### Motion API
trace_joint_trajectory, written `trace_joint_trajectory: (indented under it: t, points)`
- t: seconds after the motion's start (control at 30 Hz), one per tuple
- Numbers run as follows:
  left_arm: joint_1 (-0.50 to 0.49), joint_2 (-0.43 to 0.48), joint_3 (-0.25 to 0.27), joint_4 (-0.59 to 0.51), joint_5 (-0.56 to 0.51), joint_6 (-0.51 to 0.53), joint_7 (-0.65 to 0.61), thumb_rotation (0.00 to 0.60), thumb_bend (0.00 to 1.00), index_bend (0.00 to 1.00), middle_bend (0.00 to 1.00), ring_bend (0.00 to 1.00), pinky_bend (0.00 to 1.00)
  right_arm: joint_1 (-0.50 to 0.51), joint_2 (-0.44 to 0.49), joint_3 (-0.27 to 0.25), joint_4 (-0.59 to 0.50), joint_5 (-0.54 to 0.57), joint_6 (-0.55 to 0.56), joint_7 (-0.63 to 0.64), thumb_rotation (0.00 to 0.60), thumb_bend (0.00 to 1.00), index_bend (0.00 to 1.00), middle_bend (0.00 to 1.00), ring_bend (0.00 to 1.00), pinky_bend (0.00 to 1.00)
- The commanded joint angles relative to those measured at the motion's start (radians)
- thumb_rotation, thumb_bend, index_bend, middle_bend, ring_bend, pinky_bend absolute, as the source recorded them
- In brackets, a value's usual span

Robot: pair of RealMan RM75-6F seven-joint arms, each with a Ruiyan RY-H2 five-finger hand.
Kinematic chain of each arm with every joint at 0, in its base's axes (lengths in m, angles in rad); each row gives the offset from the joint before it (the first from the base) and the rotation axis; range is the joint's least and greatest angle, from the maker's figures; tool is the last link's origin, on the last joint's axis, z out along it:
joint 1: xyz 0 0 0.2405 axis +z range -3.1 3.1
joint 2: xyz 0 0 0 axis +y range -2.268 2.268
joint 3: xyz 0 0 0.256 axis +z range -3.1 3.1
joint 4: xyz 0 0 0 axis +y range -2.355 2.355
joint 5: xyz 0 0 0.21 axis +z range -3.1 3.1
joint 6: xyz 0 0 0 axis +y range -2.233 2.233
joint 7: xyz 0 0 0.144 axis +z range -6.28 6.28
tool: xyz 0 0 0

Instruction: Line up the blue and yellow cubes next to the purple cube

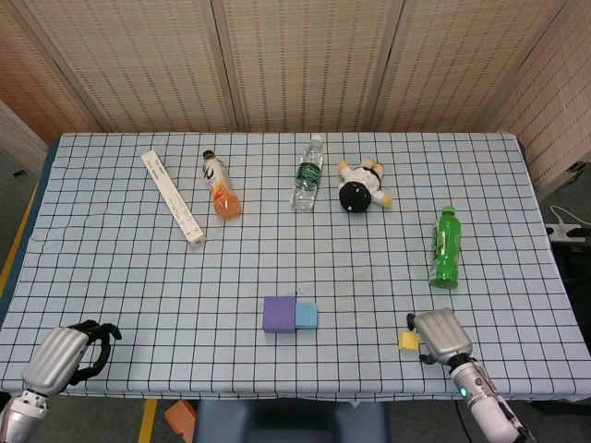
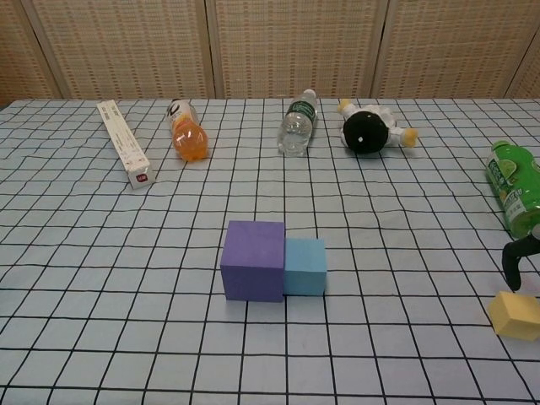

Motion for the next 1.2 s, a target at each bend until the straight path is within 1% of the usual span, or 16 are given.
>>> trace_joint_trajectory:
  t: [0.03,0.73,0.8,0.97,1.2]
  points:
    - [0.001,0.000,0.000,0.000,0.000,0.001,0.000,0.600,0.57,0.46,0.59,0.45,0.61,-0.001,-0.003,0.003,0.003,0.004,-0.005,-0.003,0.600,0.02,0.44,1.00,0.91,1.00]
    - [0.001,0.001,0.000,-0.002,0.002,0.002,0.000,0.600,0.57,0.46,0.59,0.46,0.61,-0.008,-0.011,0.012,0.014,0.017,-0.031,-0.020,0.600,0.03,0.47,1.00,0.91,1.00]
    - [0.001,0.001,0.000,-0.002,0.002,0.002,0.000,0.600,0.57,0.46,0.59,0.46,0.61,-0.008,-0.012,0.013,0.015,0.017,-0.032,-0.020,0.600,0.04,0.47,1.00,0.91,1.00]
    - [0.001,0.002,0.001,-0.003,0.004,0.004,0.001,0.600,0.57,0.46,0.59,0.46,0.61,-0.012,-0.017,0.014,0.020,0.020,-0.033,-0.019,0.600,0.12,0.49,1.00,0.91,1.00]
    - [0.002,0.003,0.002,-0.004,0.005,0.003,0.002,0.600,0.57,0.46,0.59,0.46,0.61,-0.018,-0.022,0.019,0.027,0.012,-0.029,-0.012,0.600,0.17,0.50,1.00,0.91,1.00]
